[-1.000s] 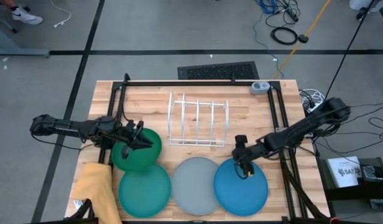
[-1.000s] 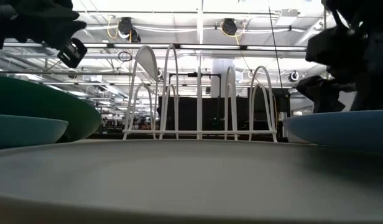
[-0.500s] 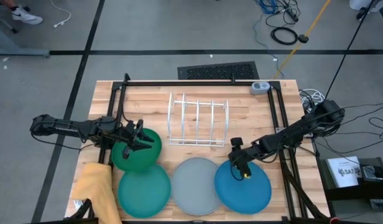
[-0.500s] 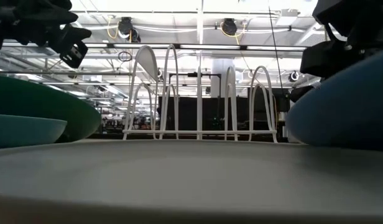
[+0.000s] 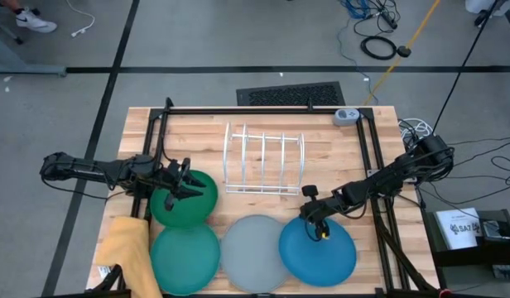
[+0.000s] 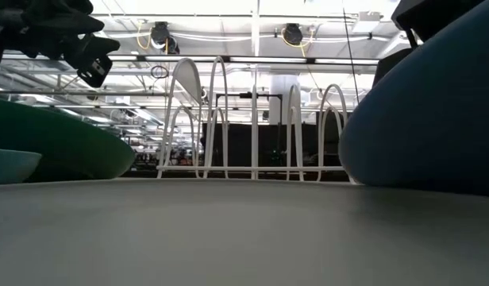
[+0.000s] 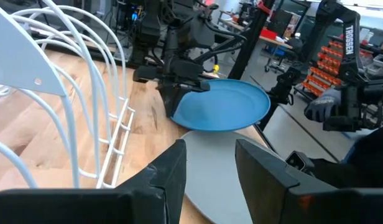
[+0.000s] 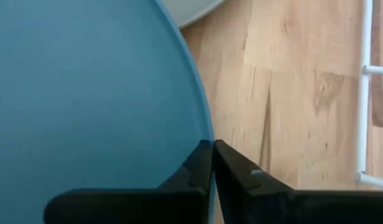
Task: Sort dishes
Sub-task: Put the blue plate in the dish rack
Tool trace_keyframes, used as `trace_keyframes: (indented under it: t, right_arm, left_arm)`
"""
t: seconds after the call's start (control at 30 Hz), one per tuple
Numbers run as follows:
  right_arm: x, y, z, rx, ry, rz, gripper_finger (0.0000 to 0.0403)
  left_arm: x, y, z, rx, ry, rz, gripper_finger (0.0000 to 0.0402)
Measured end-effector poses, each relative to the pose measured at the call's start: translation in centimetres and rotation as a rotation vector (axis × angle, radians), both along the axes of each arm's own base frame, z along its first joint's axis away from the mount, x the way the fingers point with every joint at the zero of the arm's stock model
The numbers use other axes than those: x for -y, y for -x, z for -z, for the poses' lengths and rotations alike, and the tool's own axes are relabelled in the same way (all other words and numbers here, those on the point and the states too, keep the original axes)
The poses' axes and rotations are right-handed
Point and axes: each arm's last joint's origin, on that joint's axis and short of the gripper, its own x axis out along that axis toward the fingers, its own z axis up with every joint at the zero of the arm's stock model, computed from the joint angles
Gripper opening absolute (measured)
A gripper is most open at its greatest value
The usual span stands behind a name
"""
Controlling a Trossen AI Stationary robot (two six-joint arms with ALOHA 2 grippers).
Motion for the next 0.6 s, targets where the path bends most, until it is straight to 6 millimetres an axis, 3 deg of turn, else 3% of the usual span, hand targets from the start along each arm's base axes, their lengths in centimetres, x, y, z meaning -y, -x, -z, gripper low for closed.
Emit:
trace_keyframes:
  t: [0.27,0.6]
  right_arm:
    - [0.2,0.1,-0.3,0.029,0.056,0.029,0.0001]
    - [0.9,0.5,-2.7,0.145,0.166,0.079,0.0]
  left_arm:
    - [0.0,0.0,0.0,0.0,0.001,-0.002,0.0139]
    - [0.0,0.0,0.0,0.003,0.003,-0.003,0.0138]
